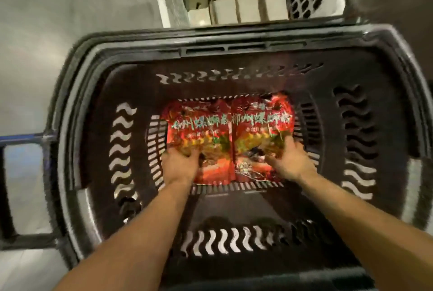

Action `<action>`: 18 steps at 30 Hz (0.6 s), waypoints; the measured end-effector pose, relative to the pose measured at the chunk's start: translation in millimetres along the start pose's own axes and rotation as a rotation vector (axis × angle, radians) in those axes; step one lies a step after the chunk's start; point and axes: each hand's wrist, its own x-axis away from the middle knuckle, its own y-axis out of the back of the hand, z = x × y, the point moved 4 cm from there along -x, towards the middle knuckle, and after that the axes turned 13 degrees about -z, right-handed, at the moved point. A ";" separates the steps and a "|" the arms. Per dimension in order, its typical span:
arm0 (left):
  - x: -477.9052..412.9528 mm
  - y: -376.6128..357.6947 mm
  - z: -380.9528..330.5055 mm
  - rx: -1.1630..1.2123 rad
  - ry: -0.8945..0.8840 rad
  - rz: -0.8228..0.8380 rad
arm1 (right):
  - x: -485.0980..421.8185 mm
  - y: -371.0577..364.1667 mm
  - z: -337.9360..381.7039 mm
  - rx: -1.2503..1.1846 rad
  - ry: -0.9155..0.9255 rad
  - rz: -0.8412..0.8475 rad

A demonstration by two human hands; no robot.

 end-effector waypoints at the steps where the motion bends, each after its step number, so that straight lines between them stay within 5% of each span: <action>1: -6.7 -12.4 7.3 -0.002 0.039 -0.012 | -12.2 -8.7 -4.7 -0.006 -0.030 -0.011; 11: -26.1 -50.4 15.4 0.020 0.130 0.051 | -44.8 -49.8 -11.8 -0.452 -0.295 -0.306; 18: -26.8 -45.9 14.8 0.318 0.184 0.268 | -57.2 -53.9 -21.9 -0.642 -0.394 0.034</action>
